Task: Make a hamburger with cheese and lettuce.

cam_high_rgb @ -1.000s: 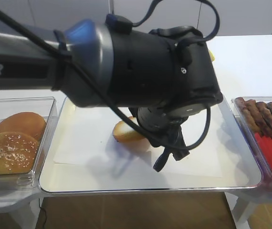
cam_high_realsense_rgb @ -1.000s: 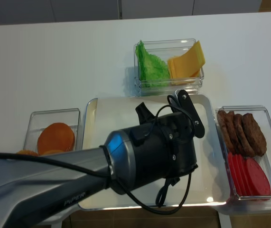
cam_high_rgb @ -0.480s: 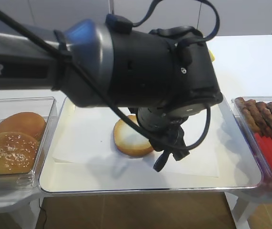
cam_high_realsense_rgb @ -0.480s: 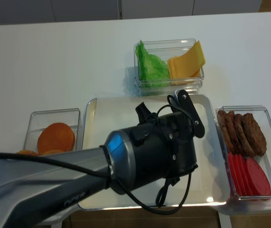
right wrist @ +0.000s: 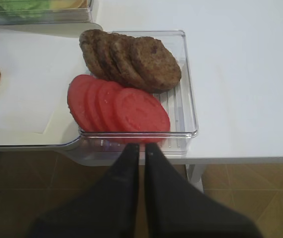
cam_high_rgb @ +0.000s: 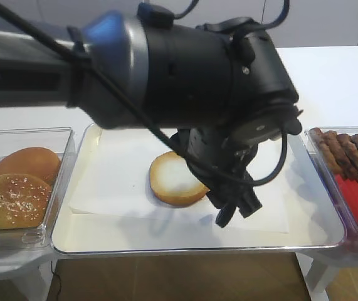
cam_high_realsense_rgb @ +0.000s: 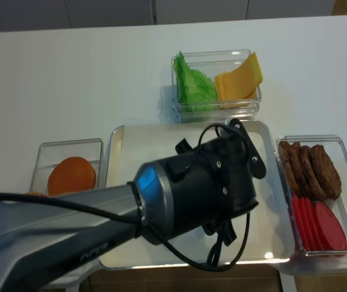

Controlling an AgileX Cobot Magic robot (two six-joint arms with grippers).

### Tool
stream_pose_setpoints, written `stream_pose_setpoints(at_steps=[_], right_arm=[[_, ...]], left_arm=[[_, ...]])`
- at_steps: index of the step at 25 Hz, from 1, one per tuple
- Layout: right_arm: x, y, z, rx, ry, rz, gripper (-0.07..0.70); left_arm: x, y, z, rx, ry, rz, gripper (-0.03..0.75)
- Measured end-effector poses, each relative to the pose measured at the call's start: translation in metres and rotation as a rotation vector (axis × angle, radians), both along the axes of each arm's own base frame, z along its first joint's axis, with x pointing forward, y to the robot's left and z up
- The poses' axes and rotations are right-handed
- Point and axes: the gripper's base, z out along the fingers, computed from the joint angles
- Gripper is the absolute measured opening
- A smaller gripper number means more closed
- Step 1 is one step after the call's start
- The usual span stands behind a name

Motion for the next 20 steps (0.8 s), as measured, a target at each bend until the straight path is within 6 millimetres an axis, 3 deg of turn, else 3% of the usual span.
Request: stream_pose_setpoints(at_steps=[4,8,14,20], right_arm=[[0.000,0.000,0.000,0.000,0.000,0.000,0.027],[0.000,0.000,0.000,0.000,0.000,0.000,0.027],[0.000,0.000,0.000,0.002,0.000,-0.001,0.027],[0.000,0.000,0.000,0.002,0.000,-0.001,0.027]], left_arm=[[0.005,0.005,0.025,-0.092,0.047,-0.001,0.477],[0.021,0.029,0.044,-0.189,0.134,0.055,0.476],[0.055,0.084,0.066,-0.353,0.267,0.171,0.437],[0.080,0.148,0.093,-0.480,0.258,0.300,0.419]])
